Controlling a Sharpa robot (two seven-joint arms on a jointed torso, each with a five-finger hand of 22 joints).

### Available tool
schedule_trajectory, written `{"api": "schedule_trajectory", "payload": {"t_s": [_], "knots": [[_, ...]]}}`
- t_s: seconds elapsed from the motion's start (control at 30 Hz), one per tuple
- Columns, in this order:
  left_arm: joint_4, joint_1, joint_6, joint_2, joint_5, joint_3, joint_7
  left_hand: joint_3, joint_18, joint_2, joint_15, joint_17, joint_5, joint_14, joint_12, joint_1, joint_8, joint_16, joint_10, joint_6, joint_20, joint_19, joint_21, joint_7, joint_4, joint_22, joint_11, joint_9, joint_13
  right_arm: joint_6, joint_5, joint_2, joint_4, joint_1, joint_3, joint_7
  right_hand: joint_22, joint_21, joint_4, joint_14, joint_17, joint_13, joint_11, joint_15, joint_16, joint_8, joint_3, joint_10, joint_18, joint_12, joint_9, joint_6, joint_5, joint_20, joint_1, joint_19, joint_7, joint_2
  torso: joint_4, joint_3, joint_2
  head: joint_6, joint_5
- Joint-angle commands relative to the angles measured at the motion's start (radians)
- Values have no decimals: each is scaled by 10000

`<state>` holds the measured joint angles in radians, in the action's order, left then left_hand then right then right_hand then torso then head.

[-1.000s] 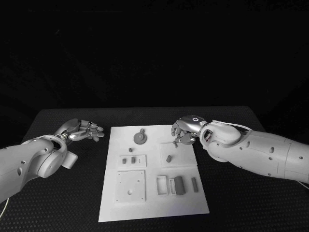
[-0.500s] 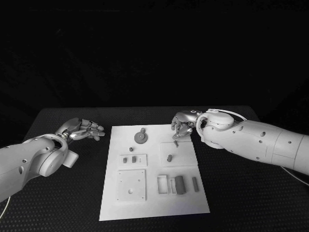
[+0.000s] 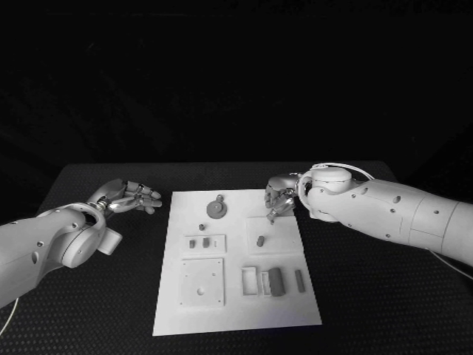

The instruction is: Assemble the parts on the task board

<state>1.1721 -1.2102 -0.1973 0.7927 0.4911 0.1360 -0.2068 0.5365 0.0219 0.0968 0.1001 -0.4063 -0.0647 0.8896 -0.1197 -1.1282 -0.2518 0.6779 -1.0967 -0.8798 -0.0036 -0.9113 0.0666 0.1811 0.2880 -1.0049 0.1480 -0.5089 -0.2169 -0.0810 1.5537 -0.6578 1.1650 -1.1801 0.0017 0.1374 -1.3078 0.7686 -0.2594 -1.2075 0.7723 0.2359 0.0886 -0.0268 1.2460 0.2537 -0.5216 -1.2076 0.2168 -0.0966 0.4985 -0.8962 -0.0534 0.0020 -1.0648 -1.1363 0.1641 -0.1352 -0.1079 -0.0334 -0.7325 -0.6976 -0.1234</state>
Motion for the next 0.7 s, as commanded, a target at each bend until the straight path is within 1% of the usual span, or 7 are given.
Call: {"api": "schedule_trajectory", "payload": {"t_s": [0.03,0.17,0.23,0.33,0.47,0.5,0.7], "knots": [[23,-9,145,-15,-68,-8,-33,-52,-9,-43,-6,-14,-37,62,25,40,-56,-44,71,46,44,-3,3,-10,-15,15,-28,11,14,-580,136,70,-57,-2,3,-9,-123,-42,-78,14,13,-12,18,52,-36,67,5,13,449,45,14,-81,43,5,-13,51,-11,126,21,6,-3,8,5],[22,-9,162,-27,-68,-8,-32,-53,-10,-45,-6,-19,-37,63,24,42,-57,-48,72,46,44,-3,3,-10,-14,18,-27,12,16,-440,136,195,-120,-1,2,-145,-131,-49,-138,33,19,-21,22,58,-41,95,-15,11,450,58,23,-116,43,17,-21,70,-10,191,17,0,-4,6,4],[23,-9,161,-28,-68,-8,-31,-53,-10,-48,-6,-21,-37,64,23,44,-58,-51,73,46,44,-2,3,-10,-15,20,-27,12,17,-394,136,245,-164,0,2,-194,-137,-48,-186,35,25,-24,22,58,-37,108,-36,1,450,62,26,-129,43,19,-49,72,-9,252,13,8,-4,6,7],[23,-9,160,-25,-68,-8,-20,-53,-10,-53,-6,-26,-37,65,23,47,-59,-55,74,47,44,-3,3,-9,-16,24,-27,13,20,-347,136,322,-242,1,0,-269,-142,-51,-230,41,28,-32,27,64,-38,115,-49,6,450,74,28,-132,43,25,-67,83,-10,306,11,10,-4,6,6],[21,-9,162,-23,-68,-8,-19,-54,-11,-58,-5,-31,-36,66,22,51,-60,-60,76,49,44,-3,3,-9,-17,27,-26,14,23,-378,135,370,-284,4,-2,-310,-148,-67,-271,64,33,-67,71,107,-45,122,-62,99,450,141,27,-127,43,43,-89,125,-17,376,11,6,-5,5,5],[22,-9,163,-22,-68,-8,-18,-54,-11,-59,-5,-32,-36,66,22,51,-60,-62,76,49,44,-3,3,-9,-17,28,-26,14,23,-390,135,378,-297,4,-3,-319,-150,-68,-274,67,34,-69,74,111,-45,124,-67,101,450,144,28,-127,43,45,-98,129,-18,395,10,6,-5,-7,23],[22,-9,172,-22,-68,-8,-9,-54,-10,-64,-5,-37,-37,67,21,52,-61,-67,78,50,44,-3,3,-9,-16,32,-26,15,27,-597,136,423,-357,12,-25,-350,-163,-66,-316,76,45,-79,76,114,-37,150,-142,86,450,149,37,-153,43,43,-259,148,-36,574,25,9,-6,-27,22]]}}
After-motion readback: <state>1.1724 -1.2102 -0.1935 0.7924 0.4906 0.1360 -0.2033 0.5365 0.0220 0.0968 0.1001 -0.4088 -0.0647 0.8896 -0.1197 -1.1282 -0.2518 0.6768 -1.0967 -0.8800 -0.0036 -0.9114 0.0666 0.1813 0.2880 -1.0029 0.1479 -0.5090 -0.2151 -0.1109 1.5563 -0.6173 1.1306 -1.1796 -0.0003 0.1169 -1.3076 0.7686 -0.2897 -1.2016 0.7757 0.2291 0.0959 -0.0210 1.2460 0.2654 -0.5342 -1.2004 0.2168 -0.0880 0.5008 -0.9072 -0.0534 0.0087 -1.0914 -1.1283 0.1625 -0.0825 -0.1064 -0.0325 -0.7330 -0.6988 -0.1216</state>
